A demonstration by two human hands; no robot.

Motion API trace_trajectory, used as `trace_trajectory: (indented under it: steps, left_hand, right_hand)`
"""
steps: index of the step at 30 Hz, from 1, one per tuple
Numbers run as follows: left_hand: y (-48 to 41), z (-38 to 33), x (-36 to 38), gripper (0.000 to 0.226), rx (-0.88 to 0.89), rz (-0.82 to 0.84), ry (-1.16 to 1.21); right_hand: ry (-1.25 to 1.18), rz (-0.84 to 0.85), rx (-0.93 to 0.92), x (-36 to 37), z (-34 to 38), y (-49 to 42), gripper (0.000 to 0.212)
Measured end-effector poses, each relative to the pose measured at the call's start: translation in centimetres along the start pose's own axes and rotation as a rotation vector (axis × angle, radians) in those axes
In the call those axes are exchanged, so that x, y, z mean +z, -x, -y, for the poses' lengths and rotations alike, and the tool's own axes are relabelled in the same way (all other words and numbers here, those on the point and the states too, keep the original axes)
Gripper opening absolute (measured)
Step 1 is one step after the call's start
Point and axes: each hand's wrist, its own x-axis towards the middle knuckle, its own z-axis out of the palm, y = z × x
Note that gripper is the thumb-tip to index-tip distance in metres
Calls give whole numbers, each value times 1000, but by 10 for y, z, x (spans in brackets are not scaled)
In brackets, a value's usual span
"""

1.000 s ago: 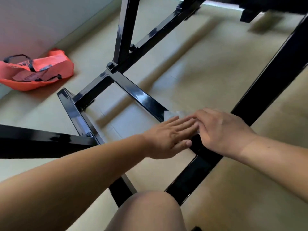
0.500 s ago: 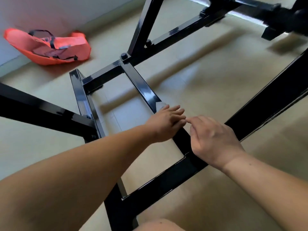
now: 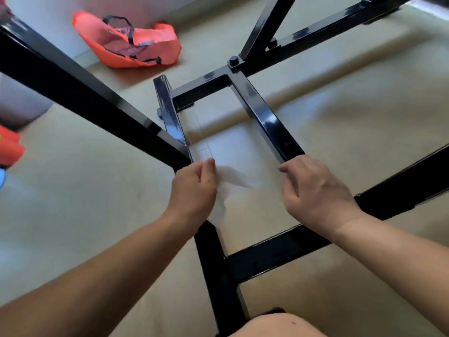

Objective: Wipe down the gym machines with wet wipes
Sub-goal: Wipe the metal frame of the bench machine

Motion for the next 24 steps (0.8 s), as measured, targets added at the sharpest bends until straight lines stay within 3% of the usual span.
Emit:
trace_trajectory:
  steps: [2, 5, 7, 9, 12, 14, 20, 24]
  left_hand:
    - [5, 6, -40, 50, 22, -132, -36]
    - [37, 20, -64, 32, 377, -232, -183]
    - [65, 52, -46, 32, 535, -51, -282]
    - [96, 86, -17, 46, 546, 278, -394]
    - [103, 105, -5, 64, 484, 518, -528]
    - [79, 101, -13, 71, 469, 574, -618]
    - [13, 93, -8, 84, 305, 527, -740]
    - [88, 90, -20, 77, 498, 691, -639]
  right_hand:
    - [-44, 112, -11, 13, 15, -1, 28]
    - [-84, 249, 14, 35, 36, 3, 27]
    - [-89, 297, 52, 51, 43, 9, 24]
    - [-55, 352, 61, 65, 45, 16, 24]
    - [51, 386, 3, 73, 38, 22, 28]
    - [104, 377, 3, 72, 32, 23, 30]
    - [134, 394, 40, 77, 37, 17, 32]
    - [63, 396, 85, 79, 38, 11, 35]
